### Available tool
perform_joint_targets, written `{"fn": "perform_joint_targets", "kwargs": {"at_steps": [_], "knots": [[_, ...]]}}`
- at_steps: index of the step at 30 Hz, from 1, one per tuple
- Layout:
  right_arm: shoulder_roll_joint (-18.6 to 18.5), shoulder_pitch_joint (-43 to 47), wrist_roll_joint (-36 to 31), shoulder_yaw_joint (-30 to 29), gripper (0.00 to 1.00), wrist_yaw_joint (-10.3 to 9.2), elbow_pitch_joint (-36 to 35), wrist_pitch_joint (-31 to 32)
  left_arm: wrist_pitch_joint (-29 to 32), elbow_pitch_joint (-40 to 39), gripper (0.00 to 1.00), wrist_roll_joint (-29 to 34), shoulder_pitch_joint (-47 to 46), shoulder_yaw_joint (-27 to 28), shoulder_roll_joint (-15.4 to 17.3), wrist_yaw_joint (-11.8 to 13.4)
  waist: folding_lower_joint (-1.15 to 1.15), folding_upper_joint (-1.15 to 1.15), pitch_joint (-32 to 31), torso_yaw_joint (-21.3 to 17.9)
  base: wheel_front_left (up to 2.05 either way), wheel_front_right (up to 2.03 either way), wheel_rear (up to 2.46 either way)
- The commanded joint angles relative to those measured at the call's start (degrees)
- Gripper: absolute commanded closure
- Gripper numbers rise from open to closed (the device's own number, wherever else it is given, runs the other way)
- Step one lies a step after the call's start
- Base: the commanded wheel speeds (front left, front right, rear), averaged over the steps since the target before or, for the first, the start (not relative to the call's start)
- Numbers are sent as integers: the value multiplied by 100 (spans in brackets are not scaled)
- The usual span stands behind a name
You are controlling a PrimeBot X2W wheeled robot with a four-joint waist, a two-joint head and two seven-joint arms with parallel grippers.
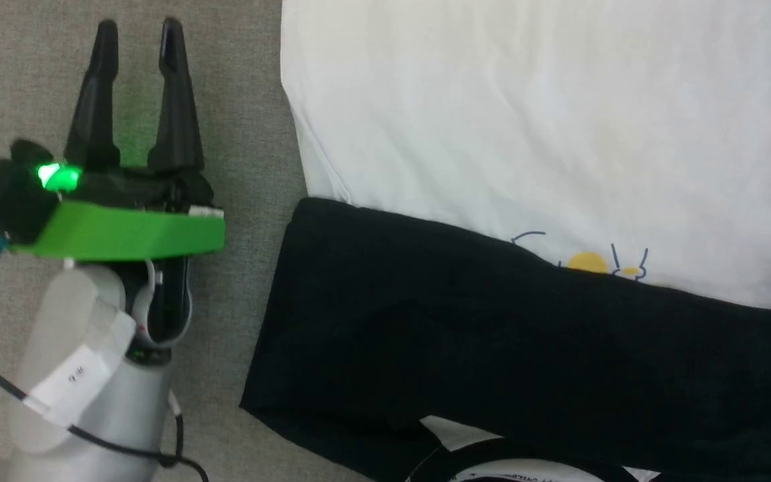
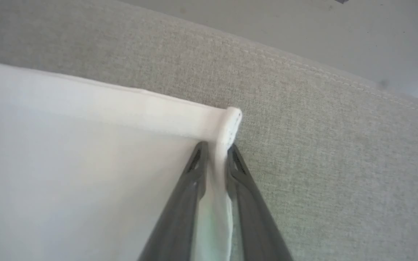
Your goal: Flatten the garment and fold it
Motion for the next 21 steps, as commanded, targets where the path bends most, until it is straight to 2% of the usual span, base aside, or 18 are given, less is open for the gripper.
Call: {"fn": "perform_joint_targets", "kwargs": {"at_steps": [1,6,12,16,21], "knots": [[-65,318,41,9,100,-8,124,153,115,-29,0,4,-293,-9,99,-68,-1,0,-32,-44,0,0,0],[-110,233,209,81,100,-8,-61,3,628,-44,0,-91,-1204,-49,318,-242,-1,0,-93,-173,0,0,0],[-102,123,490,336,100,-8,-99,-282,1934,750,0,-337,-2709,-283,557,-383,-1,0,-67,-416,0,0,0],[-109,17,727,607,100,-8,-62,-445,3065,1649,0,-568,-3695,-457,569,-327,-1,0,5,-584,0,0,0],[-116,-114,993,932,100,-8,49,-586,4677,2750,0,-567,-4603,-881,560,-63,-1,0,98,-764,0,0,0]]}}
